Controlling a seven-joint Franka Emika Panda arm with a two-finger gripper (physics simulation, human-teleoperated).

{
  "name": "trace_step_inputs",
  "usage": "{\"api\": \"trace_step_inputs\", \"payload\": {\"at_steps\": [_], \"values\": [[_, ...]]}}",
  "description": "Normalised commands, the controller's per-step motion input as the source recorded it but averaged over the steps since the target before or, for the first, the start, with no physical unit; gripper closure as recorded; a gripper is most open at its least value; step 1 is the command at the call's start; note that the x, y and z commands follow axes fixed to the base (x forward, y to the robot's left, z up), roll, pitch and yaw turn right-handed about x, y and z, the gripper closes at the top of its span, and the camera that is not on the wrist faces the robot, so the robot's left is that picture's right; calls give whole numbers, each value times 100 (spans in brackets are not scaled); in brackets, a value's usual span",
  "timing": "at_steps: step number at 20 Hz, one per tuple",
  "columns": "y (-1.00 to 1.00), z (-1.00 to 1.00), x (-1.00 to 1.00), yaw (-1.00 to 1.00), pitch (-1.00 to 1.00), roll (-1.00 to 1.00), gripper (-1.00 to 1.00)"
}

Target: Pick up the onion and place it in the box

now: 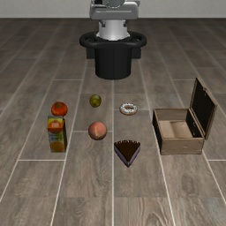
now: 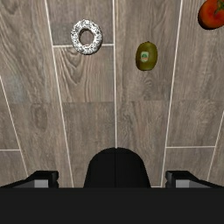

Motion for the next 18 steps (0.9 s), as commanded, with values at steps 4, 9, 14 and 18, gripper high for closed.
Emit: {"api": "trace_step_inputs", "payload": {"at_steps": [4,9,14,18], "values": [[-100,0,0,0,0,0,-100],[-40,0,60,0,0,0,-100],[0,0,100,0,0,0,-100],[0,0,100,0,0,0,-100]]}}
